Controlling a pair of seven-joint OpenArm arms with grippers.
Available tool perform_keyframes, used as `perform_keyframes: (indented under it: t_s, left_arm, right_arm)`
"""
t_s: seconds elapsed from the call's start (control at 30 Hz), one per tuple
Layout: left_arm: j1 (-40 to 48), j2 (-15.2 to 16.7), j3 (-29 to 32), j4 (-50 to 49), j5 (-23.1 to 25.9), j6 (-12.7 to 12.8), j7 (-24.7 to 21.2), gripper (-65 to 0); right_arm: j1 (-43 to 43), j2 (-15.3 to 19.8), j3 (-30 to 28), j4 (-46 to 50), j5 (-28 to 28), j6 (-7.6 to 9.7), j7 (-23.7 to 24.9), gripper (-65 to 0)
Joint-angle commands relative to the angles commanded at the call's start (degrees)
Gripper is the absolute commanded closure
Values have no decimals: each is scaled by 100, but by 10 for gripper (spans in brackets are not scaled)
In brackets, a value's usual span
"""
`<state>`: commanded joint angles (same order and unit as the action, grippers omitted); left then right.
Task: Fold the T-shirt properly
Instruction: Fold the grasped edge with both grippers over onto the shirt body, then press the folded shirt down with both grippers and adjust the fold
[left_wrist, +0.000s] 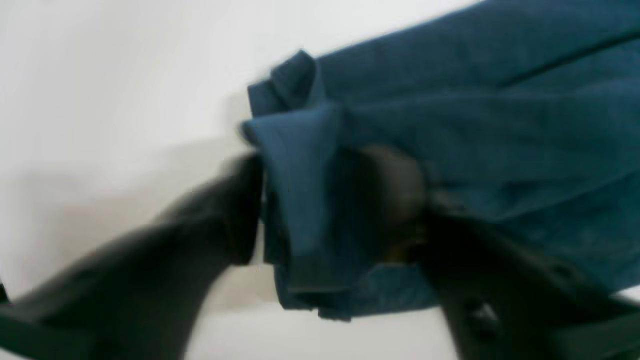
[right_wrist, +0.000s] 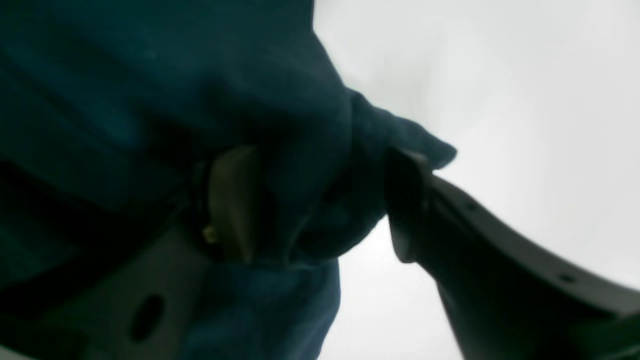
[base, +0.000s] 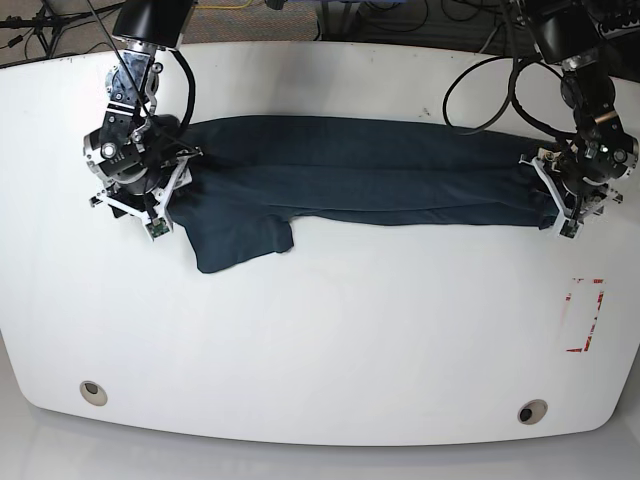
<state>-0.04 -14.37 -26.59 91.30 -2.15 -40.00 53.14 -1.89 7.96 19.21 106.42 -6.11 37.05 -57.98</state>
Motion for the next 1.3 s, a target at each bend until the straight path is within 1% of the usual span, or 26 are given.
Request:
perform_keyframes:
  t_s: [0.03, 0.13, 0.2, 0.3, 0.47, 0.5, 0.57, 0.63, 0.73, 0.8, 0.9, 0.97, 1.0, 1.07, 1.17, 1.3]
  left_arm:
    - [-18, -44, 0, 26, -9, 0, 158, -451]
    - [-158, -176, 0, 246, -26, 0, 422, -431]
    - [-237, -167, -9, 475, -35, 0, 598, -422]
    - [-281, -158, -9, 941, -35, 0, 818, -419]
    - [-299, 70, 0, 1442, -44, 0, 862, -415]
    - [-325, 141, 0, 1486, -44, 0, 862, -415]
    - [-325, 237, -18, 1521, -35, 0, 862, -414]
    - [-316, 343, -35, 1521, -26, 0, 862, -414]
    - [-308, 484, -167, 1486, -9, 0, 862, -388]
    - [-290, 589, -264, 1424, 0, 0, 862, -350]
    - [-229, 624, -316, 1116, 0, 0, 862, -286]
    - [-185, 615, -325, 879, -9, 0, 818, -254]
    - [-167, 607, -325, 782, -9, 0, 782, -244]
    - [-132, 519, -325, 527, -9, 0, 642, -222]
    - [18, 457, -325, 290, -9, 0, 431, -211]
    - [167, 457, -325, 141, -9, 0, 193, -214]
  right_arm:
    - [-18, -44, 9, 158, 26, 0, -62, -415]
    - [-26, -141, 79, 519, 18, 0, -105, -417]
    - [-9, -202, 149, 703, 53, 35, -105, -417]
    - [158, -352, 141, 774, 53, 44, -114, -417]
    - [273, -615, 132, 738, 79, 79, -97, -415]
    - [299, -712, 132, 738, 158, 149, -97, -414]
    - [299, -782, 132, 738, 255, 264, -97, -401]
    - [290, -835, 132, 721, 316, 290, -97, -363]
    - [273, -879, 132, 492, 369, 295, -97, -252]
    - [264, -897, 132, 255, 325, 295, -97, -162]
    - [264, -870, 149, -211, 325, 295, -88, -54]
    - [264, -844, 167, -510, 316, 295, -62, -33]
    - [264, -791, 167, -615, 316, 295, -9, -35]
    - [264, -615, 167, -941, 325, 295, 220, -35]
    - [193, -484, 167, -1327, 325, 295, 484, -35]
    - [202, -255, 167, -1855, 316, 295, 853, -35]
